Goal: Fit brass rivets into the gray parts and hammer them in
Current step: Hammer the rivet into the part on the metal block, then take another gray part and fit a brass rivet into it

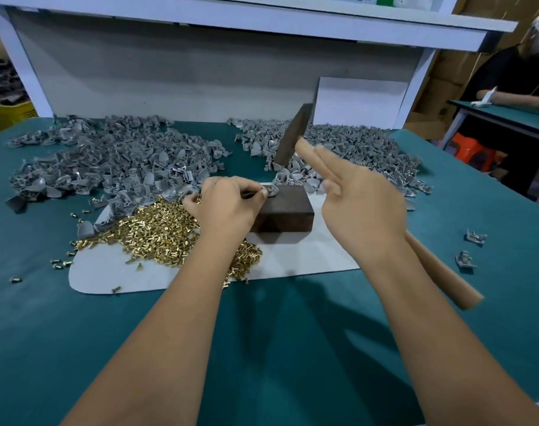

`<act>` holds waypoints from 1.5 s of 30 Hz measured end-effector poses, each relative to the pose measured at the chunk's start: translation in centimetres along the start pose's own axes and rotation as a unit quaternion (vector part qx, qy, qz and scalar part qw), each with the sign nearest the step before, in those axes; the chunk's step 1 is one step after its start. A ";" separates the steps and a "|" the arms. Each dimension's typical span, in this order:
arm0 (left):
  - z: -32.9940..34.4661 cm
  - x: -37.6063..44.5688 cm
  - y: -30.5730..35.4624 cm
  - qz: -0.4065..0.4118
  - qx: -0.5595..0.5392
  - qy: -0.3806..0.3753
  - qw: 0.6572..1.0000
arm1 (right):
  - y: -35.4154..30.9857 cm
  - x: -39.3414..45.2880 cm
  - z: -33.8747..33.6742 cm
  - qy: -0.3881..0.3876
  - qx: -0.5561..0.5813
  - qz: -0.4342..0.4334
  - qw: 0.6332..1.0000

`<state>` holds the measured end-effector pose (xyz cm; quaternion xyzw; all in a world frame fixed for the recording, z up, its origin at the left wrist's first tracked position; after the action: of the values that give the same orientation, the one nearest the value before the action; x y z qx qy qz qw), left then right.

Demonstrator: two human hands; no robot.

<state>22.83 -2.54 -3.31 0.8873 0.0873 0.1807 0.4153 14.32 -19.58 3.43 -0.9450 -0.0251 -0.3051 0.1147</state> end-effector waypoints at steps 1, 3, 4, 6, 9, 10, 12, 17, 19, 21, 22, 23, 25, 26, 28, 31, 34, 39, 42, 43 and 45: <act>0.0 -0.1 0.0 0.001 -0.001 0.001 1.000 | -0.1 -0.1 -0.1 0.021 -0.001 -0.007 1.000; -0.1 -0.2 0.0 -0.001 -0.002 0.001 1.000 | -0.8 -0.4 0.4 0.000 -0.029 -0.043 0.999; -0.1 -0.2 0.0 -0.002 -0.002 0.000 1.000 | -1.1 -0.5 0.9 -0.029 -0.048 -0.064 0.996; -0.1 -0.2 0.0 -0.001 0.008 -0.001 1.000 | -1.1 0.2 1.0 -0.063 -0.059 -0.077 0.993; -0.2 -0.2 0.0 0.003 0.027 -0.009 1.000 | -0.6 1.9 0.4 -0.046 -0.011 -0.040 0.998; -0.2 -0.2 0.0 0.002 0.028 -0.014 1.000 | -0.3 2.2 0.3 -0.024 0.017 -0.017 0.999; -0.2 -0.2 0.0 -0.004 0.020 -0.027 0.999 | 0.3 2.9 0.3 0.016 0.049 0.029 0.998; -0.4 -0.4 0.2 -0.025 -0.058 -0.078 0.995 | 1.9 2.1 2.2 0.011 0.013 0.116 0.993; -0.5 -0.5 0.4 -0.024 -0.064 -0.090 0.994 | 2.5 1.0 3.9 -0.022 0.019 0.130 0.991; -0.6 -0.5 0.5 -0.028 -0.081 -0.096 0.992 | 3.2 0.2 5.2 -0.061 0.026 0.139 0.988; -0.6 -0.5 0.5 -0.026 -0.093 -0.098 0.991 | 3.5 0.0 5.5 -0.079 0.024 0.143 0.986; -0.7 -0.6 0.5 -0.022 -0.103 -0.100 0.989 | 3.8 -0.1 5.7 -0.093 0.023 0.146 0.985; -0.9 -0.7 0.7 -0.009 -0.119 -0.106 0.987 | 4.2 -0.1 6.0 -0.104 0.029 0.153 0.982; -1.0 -0.8 0.8 -0.003 -0.126 -0.108 0.986 | 4.2 -0.1 6.0 -0.105 0.030 0.154 0.982; -1.2 -0.9 0.9 0.007 -0.133 -0.107 0.985 | 4.0 -0.2 6.1 -0.105 0.021 0.152 0.982; -1.5 -1.0 1.0 0.013 -0.138 -0.103 0.985 | 3.4 -0.2 6.0 -0.090 -0.046 0.120 0.988; -1.7 -0.9 1.2 0.025 -0.132 -0.091 0.987 | 2.6 0.1 5.4 0.019 -0.017 0.070 0.997; -1.9 -1.2 1.9 0.079 -0.140 -0.092 0.983 | -0.3 0.3 5.9 0.039 0.196 -0.029 0.979; -2.0 -1.4 2.2 0.095 -0.146 -0.107 0.979 | -0.8 0.1 6.7 0.013 0.263 -0.024 0.964; -2.1 -1.4 2.3 0.097 -0.147 -0.112 0.978 | -0.7 0.1 6.8 0.013 0.277 -0.014 0.961; -2.2 -1.4 2.3 0.100 -0.149 -0.120 0.976 | -0.7 0.3 6.7 0.011 0.304 0.004 0.953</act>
<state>20.72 -2.91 -0.55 0.8347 -0.0801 0.1245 0.5304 18.29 -17.31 -1.53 -0.8623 -0.1120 -0.2926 0.3979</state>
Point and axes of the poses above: each hand's wrist, its own x-axis towards the middle knuckle, its own z-axis out of the palm, y = z × x, the point moved 4 cm from there along x, towards the middle knuckle, and after that the axes turned 9 degrees about -z, right-handed, at the moved point
